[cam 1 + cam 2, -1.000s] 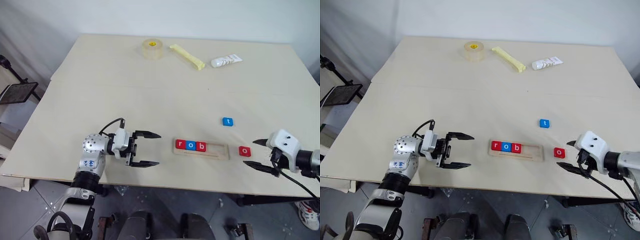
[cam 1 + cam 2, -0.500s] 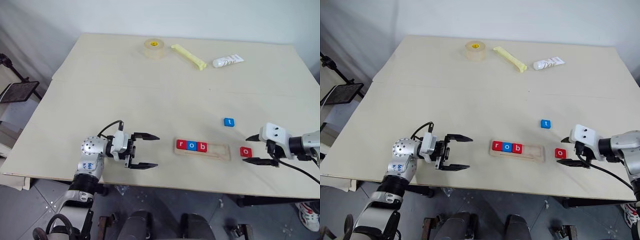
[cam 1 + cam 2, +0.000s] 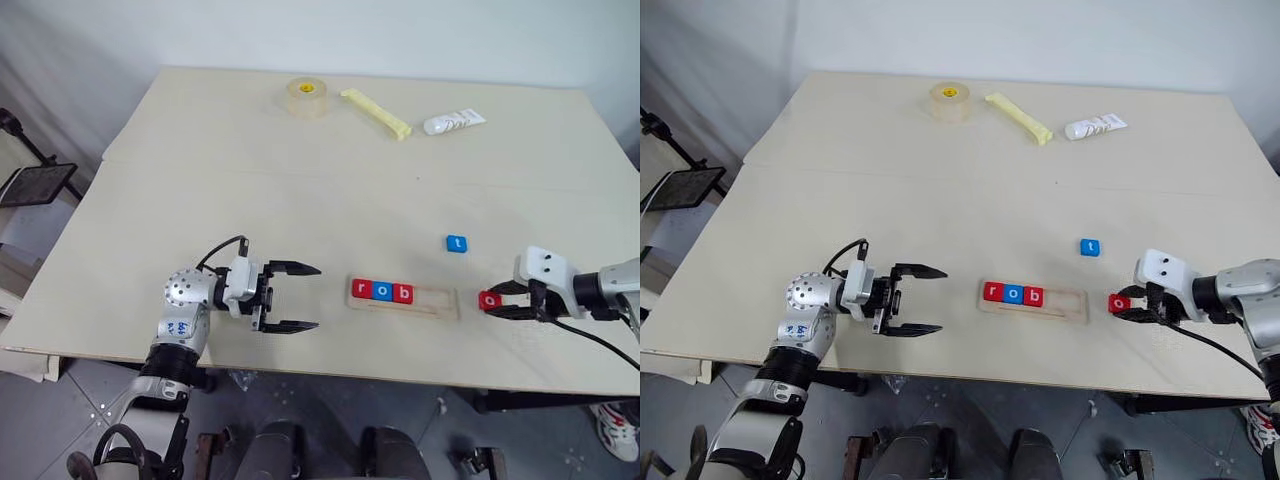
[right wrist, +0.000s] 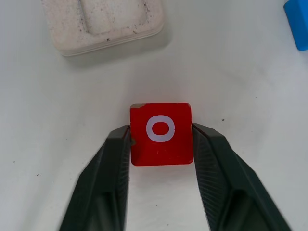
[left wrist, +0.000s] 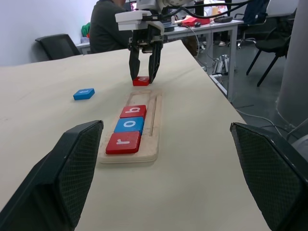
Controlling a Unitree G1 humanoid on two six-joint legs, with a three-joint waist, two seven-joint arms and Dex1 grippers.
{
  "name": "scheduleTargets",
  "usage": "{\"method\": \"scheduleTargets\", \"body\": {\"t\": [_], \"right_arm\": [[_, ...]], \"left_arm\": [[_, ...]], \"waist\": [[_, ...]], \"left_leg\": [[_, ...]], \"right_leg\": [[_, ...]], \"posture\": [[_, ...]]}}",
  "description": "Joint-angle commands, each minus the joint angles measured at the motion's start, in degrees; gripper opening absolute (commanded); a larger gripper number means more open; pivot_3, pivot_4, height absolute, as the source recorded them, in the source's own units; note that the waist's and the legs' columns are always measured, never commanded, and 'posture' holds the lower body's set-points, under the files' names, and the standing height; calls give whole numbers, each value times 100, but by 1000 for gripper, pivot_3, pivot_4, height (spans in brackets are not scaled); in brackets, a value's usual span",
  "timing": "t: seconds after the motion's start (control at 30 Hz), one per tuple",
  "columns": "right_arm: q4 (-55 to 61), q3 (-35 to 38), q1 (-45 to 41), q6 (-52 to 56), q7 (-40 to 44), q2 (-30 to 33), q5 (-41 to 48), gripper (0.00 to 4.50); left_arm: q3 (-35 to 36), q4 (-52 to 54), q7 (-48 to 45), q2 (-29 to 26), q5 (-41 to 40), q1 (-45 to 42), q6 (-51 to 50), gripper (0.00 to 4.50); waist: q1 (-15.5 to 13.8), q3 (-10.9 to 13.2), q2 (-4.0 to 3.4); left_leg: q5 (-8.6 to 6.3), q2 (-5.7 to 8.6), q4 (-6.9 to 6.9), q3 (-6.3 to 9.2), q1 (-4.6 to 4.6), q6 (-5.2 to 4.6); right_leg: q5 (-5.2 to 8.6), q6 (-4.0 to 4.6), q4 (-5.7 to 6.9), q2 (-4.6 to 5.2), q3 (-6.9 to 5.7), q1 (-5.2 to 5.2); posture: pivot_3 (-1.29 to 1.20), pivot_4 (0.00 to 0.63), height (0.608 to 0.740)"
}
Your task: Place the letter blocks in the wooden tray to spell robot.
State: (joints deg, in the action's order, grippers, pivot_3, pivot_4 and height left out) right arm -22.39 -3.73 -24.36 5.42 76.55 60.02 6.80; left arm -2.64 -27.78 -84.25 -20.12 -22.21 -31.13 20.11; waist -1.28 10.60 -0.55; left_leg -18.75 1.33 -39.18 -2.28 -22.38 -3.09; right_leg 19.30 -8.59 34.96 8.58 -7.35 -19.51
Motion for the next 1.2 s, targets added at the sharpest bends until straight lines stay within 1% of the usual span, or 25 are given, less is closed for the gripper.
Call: {"method": "scheduleTargets", "body": {"t": [0.03,0.13,0.23,0.33,0.43,0.53,0.63,0.7,0.9,1.2], "right_arm": [[178,169,80,135,-130,137,-61,1442],[486,286,47,346,-216,206,-21,1442],[1592,494,-11,1527,-434,391,143,1442],[2393,523,-71,2158,-420,406,389,1442],[2797,250,-139,2726,-362,526,326,1442],[3178,-20,-326,3086,-546,259,365,1442],[3423,-546,-336,3064,-516,201,124,1442],[3469,-736,-392,3020,-567,146,23,1442],[3480,-1023,-733,3115,-666,-75,-45,1442],[3181,-1289,-909,2960,-741,-300,-271,1442]], "left_arm": [[18,-15,-5,15,-7,-75,93,4500],[21,-69,-12,24,1,-110,114,4500],[27,-71,-6,27,-9,-103,130,4500],[25,-81,-28,24,-20,-75,146,4500],[24,-97,-18,34,-13,-88,151,4500],[22,-154,-20,59,-4,-125,188,4500],[12,-164,-22,79,-9,-139,210,4500],[10,-144,-23,84,-9,-127,213,4500],[2,14,-13,66,-28,-17,192,4500],[-10,179,56,64,-28,88,152,4500]], "waist": [[-1,0,0],[0,0,0],[-4,2,-9],[2,3,-9],[-2,3,-8],[-17,3,-8],[-15,3,-8],[-10,3,-8],[5,3,-7],[-3,3,-7]], "left_leg": [[0,0,0,0,0,0],[0,0,0,0,0,0],[0,0,0,-1,-4,0],[-1,-4,0,1,-9,2],[-1,-4,0,4,-8,3],[-1,2,-2,10,-9,3],[-2,3,-1,11,-12,3],[-1,3,-1,13,-13,3],[-1,1,-1,10,-13,3],[-1,4,-1,12,-13,3]], "right_leg": [[0,0,0,0,0,0],[0,0,0,0,1,-1],[0,0,1,1,2,-7],[0,0,4,-1,2,-13],[0,0,3,-2,2,-10],[0,0,3,1,2,-9],[0,0,2,2,1,-12],[0,0,3,2,-1,-11],[0,0,4,0,-1,-15],[0,0,5,1,-1,-13]], "posture": [[0,150,740],[0,150,740],[0,150,740],[0,150,740],[0,150,740],[0,150,740],[0,150,740],[0,150,740],[0,150,740],[0,150,740]]}}
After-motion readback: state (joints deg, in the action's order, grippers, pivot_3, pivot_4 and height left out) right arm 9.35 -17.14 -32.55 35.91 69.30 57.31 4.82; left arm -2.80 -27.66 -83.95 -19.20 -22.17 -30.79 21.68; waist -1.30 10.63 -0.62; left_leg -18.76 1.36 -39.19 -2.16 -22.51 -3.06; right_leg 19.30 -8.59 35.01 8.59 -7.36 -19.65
